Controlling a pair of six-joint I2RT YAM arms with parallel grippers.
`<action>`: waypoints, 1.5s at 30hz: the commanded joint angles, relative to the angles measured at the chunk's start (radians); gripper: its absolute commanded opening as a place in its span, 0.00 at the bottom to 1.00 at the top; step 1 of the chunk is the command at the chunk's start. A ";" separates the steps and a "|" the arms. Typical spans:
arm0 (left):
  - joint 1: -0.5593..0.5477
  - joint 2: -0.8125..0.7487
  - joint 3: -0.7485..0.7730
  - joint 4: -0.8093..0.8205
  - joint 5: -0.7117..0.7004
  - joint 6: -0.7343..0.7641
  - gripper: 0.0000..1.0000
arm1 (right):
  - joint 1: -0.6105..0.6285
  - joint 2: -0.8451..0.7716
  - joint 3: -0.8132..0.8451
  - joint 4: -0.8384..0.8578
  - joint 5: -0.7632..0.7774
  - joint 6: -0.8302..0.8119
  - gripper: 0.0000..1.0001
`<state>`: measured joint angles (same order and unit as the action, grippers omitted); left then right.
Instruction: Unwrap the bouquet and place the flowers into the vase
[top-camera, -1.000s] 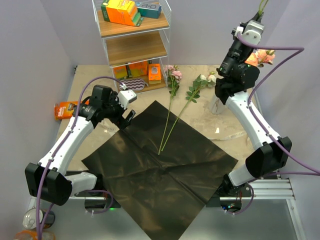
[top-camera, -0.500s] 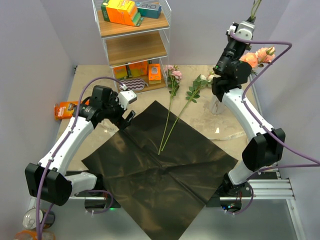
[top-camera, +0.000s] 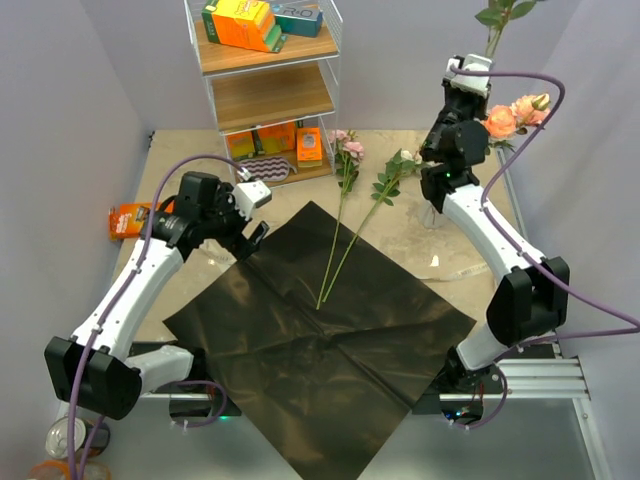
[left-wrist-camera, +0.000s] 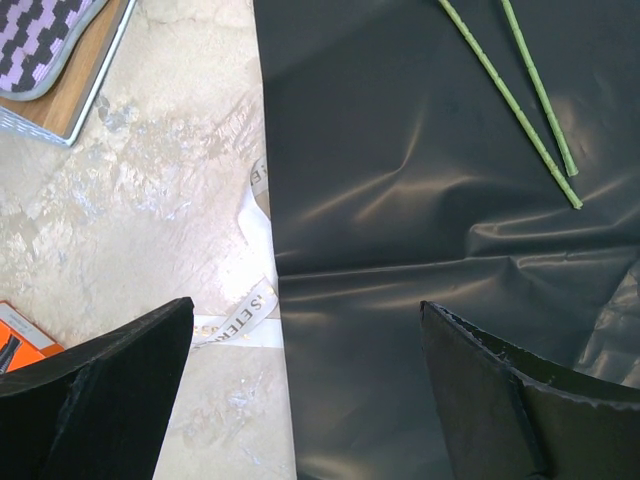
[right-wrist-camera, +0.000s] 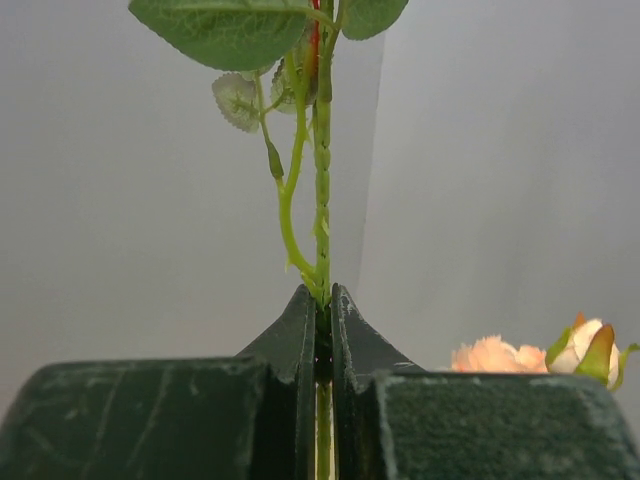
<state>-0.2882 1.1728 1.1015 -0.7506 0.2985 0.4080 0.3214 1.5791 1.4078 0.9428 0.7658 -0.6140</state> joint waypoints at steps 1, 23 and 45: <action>0.004 -0.025 0.041 -0.007 0.010 0.008 0.99 | 0.015 -0.088 0.036 -0.255 0.154 0.134 0.05; 0.004 -0.096 0.047 -0.038 0.039 -0.031 0.99 | 0.209 -0.287 -0.093 -0.814 -0.036 0.485 0.70; 0.004 -0.108 0.026 -0.036 0.034 -0.035 0.99 | 0.467 -0.090 -0.132 -0.925 0.041 0.619 0.74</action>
<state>-0.2882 1.0874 1.1091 -0.7944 0.3191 0.3855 0.7574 1.5089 1.2625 -0.0605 0.6487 0.0296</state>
